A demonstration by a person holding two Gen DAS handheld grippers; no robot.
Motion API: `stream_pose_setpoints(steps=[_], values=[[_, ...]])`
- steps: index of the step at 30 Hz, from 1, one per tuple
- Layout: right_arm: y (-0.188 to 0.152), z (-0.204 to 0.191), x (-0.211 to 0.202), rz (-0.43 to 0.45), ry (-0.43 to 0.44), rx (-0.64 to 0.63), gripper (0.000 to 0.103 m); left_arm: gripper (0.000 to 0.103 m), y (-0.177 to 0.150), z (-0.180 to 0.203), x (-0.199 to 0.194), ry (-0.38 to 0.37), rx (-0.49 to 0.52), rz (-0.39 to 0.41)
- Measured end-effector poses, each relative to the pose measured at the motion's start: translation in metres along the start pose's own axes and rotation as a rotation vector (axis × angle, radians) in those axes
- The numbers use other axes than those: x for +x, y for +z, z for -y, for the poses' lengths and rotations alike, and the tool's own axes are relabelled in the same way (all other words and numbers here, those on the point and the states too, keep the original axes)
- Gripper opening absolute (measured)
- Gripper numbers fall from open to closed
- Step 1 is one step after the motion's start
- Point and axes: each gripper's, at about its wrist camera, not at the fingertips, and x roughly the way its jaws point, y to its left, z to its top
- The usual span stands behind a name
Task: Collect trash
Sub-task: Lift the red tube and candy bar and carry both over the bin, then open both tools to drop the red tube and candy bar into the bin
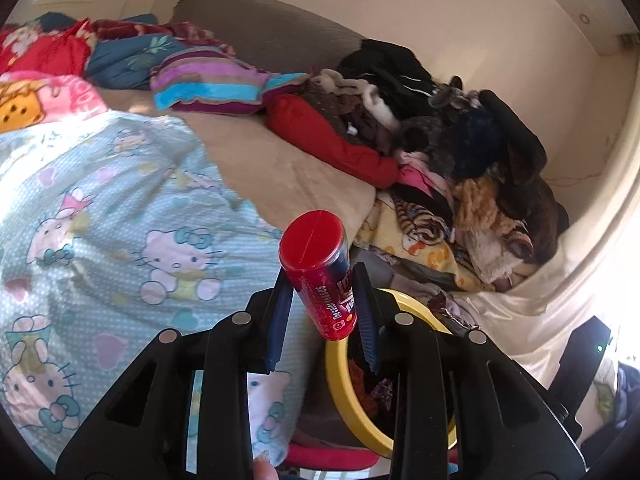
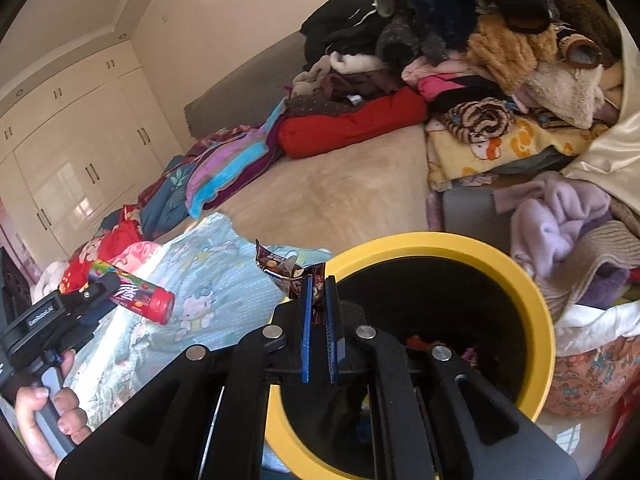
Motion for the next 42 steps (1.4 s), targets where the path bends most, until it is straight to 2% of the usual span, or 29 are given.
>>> stream_pose_setpoints(steps=[8,26,42], values=[[0.001,0.015,-0.016,0.018,-0.034,0.009,0.007,0.023,-0.008,0.033,0.002,-0.032,0.081,-0.015],[0.003,0.036,-0.033,0.042,-0.116,-0.006,0.007,0.023,-0.031,0.08,0.006,-0.071,0.237,-0.052],[-0.003,0.06,-0.025,0.0,-0.143,0.043,0.007,0.023,-0.069,0.109,0.029,-0.139,0.352,-0.157]])
